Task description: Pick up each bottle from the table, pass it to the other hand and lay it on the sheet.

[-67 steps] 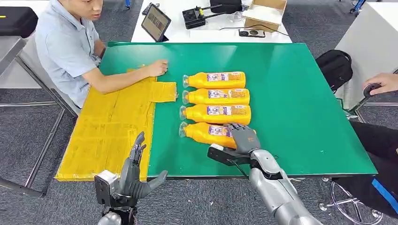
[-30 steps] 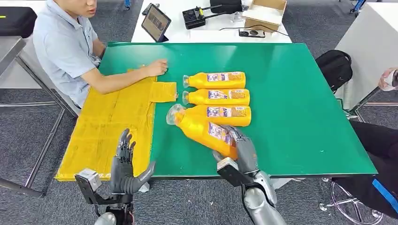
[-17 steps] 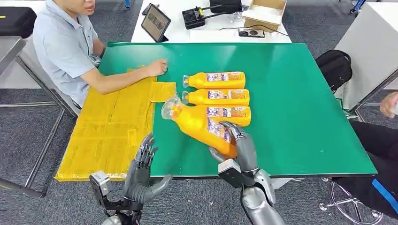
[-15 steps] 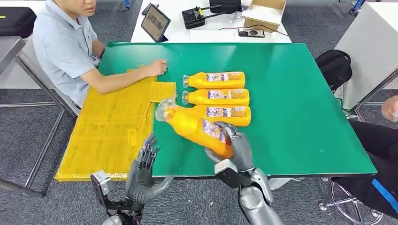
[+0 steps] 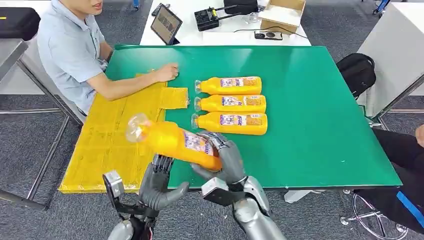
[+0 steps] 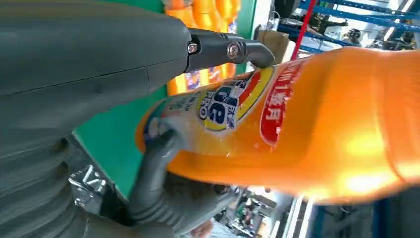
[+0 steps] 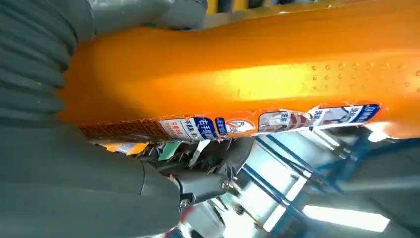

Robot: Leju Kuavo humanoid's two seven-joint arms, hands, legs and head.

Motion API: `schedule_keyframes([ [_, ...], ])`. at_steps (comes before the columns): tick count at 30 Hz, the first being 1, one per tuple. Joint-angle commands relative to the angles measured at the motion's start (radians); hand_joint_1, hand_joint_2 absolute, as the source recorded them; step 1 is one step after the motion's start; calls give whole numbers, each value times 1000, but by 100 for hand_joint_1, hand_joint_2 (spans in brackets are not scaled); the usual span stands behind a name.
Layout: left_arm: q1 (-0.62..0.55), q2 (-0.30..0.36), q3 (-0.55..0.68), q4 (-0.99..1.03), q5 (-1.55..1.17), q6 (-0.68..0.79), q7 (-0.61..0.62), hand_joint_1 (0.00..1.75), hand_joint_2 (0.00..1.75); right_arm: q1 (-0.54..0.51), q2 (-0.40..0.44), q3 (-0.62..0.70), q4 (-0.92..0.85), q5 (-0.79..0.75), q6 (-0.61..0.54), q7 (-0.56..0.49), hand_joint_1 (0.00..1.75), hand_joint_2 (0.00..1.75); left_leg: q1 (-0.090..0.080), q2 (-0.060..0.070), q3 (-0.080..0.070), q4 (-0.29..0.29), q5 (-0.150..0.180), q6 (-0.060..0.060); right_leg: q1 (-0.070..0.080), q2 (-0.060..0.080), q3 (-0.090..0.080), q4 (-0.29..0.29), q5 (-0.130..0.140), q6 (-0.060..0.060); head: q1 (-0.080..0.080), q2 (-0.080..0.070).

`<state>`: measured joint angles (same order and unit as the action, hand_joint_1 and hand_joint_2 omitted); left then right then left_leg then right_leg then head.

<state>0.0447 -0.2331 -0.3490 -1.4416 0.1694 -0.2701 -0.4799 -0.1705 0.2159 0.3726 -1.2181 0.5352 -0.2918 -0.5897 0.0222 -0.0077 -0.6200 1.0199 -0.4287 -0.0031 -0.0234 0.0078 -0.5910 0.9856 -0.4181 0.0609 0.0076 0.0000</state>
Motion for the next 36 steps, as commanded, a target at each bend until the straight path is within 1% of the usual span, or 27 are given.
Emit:
schedule_keyframes([
  [1,-81,3,-28,58,-24,35,-37,0,175,-56,5,179,152,-24,8,-22,150,175,0,3,5,-1,-2,2,1,2,5,-2,-1,-3,0,0],
  [3,-84,3,-28,51,-19,43,-40,0,175,-52,12,197,165,-33,16,-32,150,175,0,1,3,-1,-1,1,0,0,3,-1,-1,-2,0,0],
  [4,-88,5,-31,50,-19,43,-40,0,175,-49,15,213,170,-31,19,-38,143,175,0,1,5,-1,-2,1,1,0,5,-2,-1,-3,0,0],
  [6,-89,5,-31,49,-19,43,-40,0,175,-49,15,216,172,-31,19,-39,143,175,0,0,3,-1,-1,1,0,-1,3,-1,-1,-2,0,0],
  [8,-90,5,-36,46,-16,41,-43,0,175,-50,18,220,178,-40,21,-41,141,175,0,1,4,-1,-1,1,1,0,4,-2,-1,-3,0,0],
  [10,-86,12,-44,21,-6,32,-57,0,175,-54,17,227,199,-50,27,-36,145,175,0,0,5,-1,-1,1,1,-1,5,-2,-1,-3,0,0],
  [11,-85,12,-44,13,-6,35,-62,0,175,-54,18,226,205,-54,28,-36,143,175,0,0,3,-1,-1,1,1,-1,3,-1,-1,-3,0,0],
  [12,-81,13,-41,-6,-12,49,-72,0,175,-50,19,221,216,-63,27,-35,145,175,0,0,3,-1,-1,1,1,-1,3,-1,-1,-2,0,0],
  [16,-78,20,-36,-31,-9,58,-76,0,175,-43,18,221,225,-72,26,-39,148,175,0,0,3,-1,-1,1,0,-1,3,-1,-1,-2,0,0],
  [17,-76,19,-31,-33,-7,62,-77,0,175,-43,18,221,223,-75,30,-40,147,175,0,0,4,-1,-1,1,1,-2,4,-2,-1,-3,0,0],
  [18,-74,16,-25,-36,-8,76,-87,0,175,-41,17,218,220,-81,33,-38,140,175,0,0,4,-1,-1,1,1,-1,4,-2,-1,-3,0,0],
  [19,-75,16,-23,-38,-8,80,-89,5,175,-40,16,217,220,-82,33,-38,141,175,0,0,3,-1,-1,1,1,-1,3,-2,-1,-2,0,0],
  [20,-75,19,-21,-40,-7,81,-88,147,175,-38,16,212,221,-84,30,-31,141,175,0,-1,5,-2,-1,1,1,-2,5,-2,-2,-3,0,0],
  [21,-74,21,-20,-41,-7,81,-88,175,175,-38,14,210,223,-84,28,-29,136,175,0,-1,4,-1,-1,1,1,-2,4,-2,-1,-3,0,0],
  [22,-72,22,-20,-42,-7,81,-88,175,175,-38,13,208,227,-81,25,-25,115,175,0,0,3,-1,-1,1,1,-2,3,-1,-1,-2,0,0],
  [23,-69,22,-19,-41,-5,80,-87,175,175,-37,11,206,230,-80,25,-23,91,175,0,0,3,-1,-1,1,1,-1,3,-2,-1,-2,0,0],
  [25,-67,23,-19,-41,-5,80,-88,175,175,-35,10,205,231,-80,25,-23,91,175,0,-1,4,-2,-1,1,1,-3,4,-2,-1,-2,0,0],
  [26,-64,23,-19,-42,-2,76,-84,175,175,-34,10,205,232,-71,16,-21,35,175,0,-1,5,-2,-1,1,1,-3,6,-3,-1,-3,0,0],
  [27,-62,23,-18,-43,6,70,-80,175,175,-32,10,204,231,-66,10,-19,0,175,0,0,4,-2,-1,1,1,-2,4,-2,-1,-3,0,0],
  [28,-56,25,-16,-43,29,52,-64,175,175,-26,10,198,228,-56,-8,-18,0,175,0,0,3,-1,-1,1,1,-2,3,-2,-1,-2,0,0],
  [29,-47,27,-11,-44,46,39,-41,155,175,-18,10,190,222,-51,-25,-18,0,175,0,0,2,-1,0,1,1,-2,2,-2,-1,-2,0,0],
  [30,-43,28,-9,-46,47,37,-39,155,175,-13,9,186,217,-50,-33,-17,0,175,0,0,4,-2,-1,1,1,-2,4,-2,-1,-3,0,0],
  [31,-35,29,-3,-46,47,37,-38,161,175,-5,6,180,207,-49,-41,-17,0,175,0,0,3,-1,-1,1,1,-2,3,-2,-1,-2,0,0],
  [32,-28,27,8,-48,24,53,-33,161,175,8,4,168,186,-41,-60,-20,0,175,0,-1,2,-1,0,1,0,-2,2,-2,-1,-1,0,0],
  [33,-25,26,13,-49,17,59,-31,166,175,15,1,165,173,-35,-71,-23,0,175,0,0,5,-2,-1,1,1,-2,4,-2,-1,-3,0,0],
  [35,-22,29,27,-56,4,72,-29,169,175,29,-10,160,130,-25,-84,-27,0,175,0,0,3,-1,-1,1,0,-1,3,-2,-1,-2,0,0],
  [36,-21,24,42,-60,-18,98,-25,168,175,47,-17,155,90,-13,-97,-34,0,0,0,0,4,-2,-1,1,1,-2,4,-2,-1,-3,0,0],
])
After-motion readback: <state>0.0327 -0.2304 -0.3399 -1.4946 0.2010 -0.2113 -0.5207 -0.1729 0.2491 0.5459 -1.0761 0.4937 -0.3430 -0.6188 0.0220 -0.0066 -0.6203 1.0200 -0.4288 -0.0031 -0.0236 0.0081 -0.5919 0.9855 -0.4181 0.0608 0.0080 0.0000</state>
